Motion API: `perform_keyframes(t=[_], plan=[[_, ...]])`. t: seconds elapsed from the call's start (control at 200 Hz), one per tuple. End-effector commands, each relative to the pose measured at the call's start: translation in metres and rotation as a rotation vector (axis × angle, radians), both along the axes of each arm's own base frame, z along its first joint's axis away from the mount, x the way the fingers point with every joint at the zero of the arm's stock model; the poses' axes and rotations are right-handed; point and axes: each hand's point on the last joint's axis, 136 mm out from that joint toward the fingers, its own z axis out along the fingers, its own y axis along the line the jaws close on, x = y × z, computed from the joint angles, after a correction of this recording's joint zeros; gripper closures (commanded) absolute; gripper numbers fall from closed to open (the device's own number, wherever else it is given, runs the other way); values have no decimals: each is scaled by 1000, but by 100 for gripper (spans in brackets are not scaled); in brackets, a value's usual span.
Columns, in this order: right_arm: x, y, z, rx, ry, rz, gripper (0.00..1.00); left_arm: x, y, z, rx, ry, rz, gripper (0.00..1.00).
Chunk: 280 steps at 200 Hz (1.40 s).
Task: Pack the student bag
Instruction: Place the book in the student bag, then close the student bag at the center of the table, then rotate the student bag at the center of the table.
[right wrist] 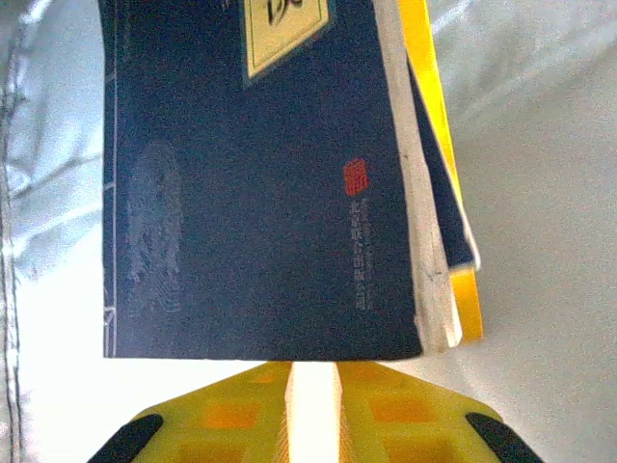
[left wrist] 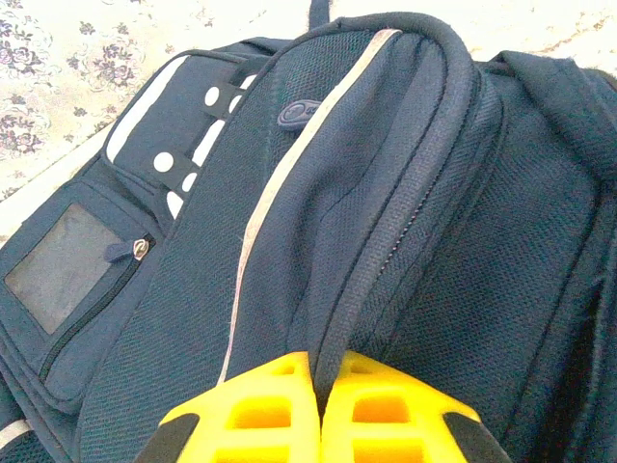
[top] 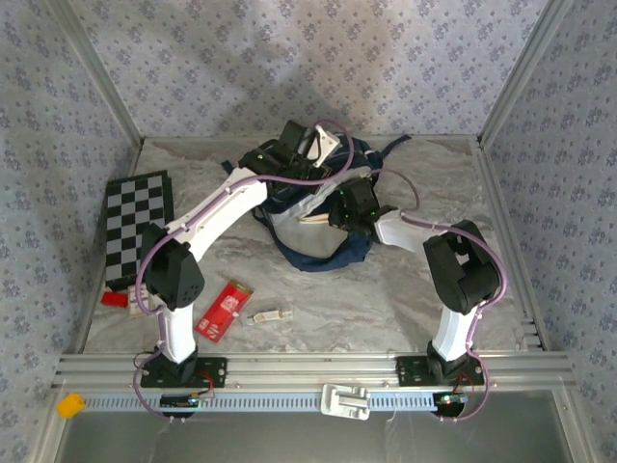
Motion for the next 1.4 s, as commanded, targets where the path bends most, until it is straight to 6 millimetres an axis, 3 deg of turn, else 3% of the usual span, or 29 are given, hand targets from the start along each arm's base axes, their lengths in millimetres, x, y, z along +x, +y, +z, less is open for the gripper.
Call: perform_keyframes(t=[0.0, 0.175, 0.195, 0.385, 0.45, 0.51, 0.575, 0.775, 0.914, 1.139, 1.394], plan=[[14, 5, 9, 21, -51, 27, 81, -7, -1, 91, -165, -134, -11, 100], [-29, 2, 21, 22, -54, 68, 75, -7, -2, 82, -176, -101, -3, 100], [-36, 1, 23, 20, -56, 73, 74, -8, -2, 69, -165, -75, -3, 100], [-93, -14, 41, -43, -54, 103, 64, -20, -14, 37, -235, 67, -11, 100], [-110, -21, 42, -75, -37, 100, 63, -26, -16, 28, -273, 108, -7, 90], [-124, -25, 44, -85, -19, 109, 63, -32, -17, 18, -291, 151, -7, 75], [-134, -27, 47, -84, -9, 117, 63, -37, -11, 9, -289, 197, 26, 69], [-150, -19, 49, -31, 21, 139, 61, -40, 31, -5, -450, 316, 155, 58], [-150, -2, 48, 21, 37, 150, 59, -26, 82, -33, -450, 370, 309, 53], [-149, 32, 39, 58, 60, 181, 57, 14, 174, -86, -500, 466, 613, 49], [-155, 44, 33, 27, 70, 193, 56, 57, 211, -135, -541, 559, 763, 49]])
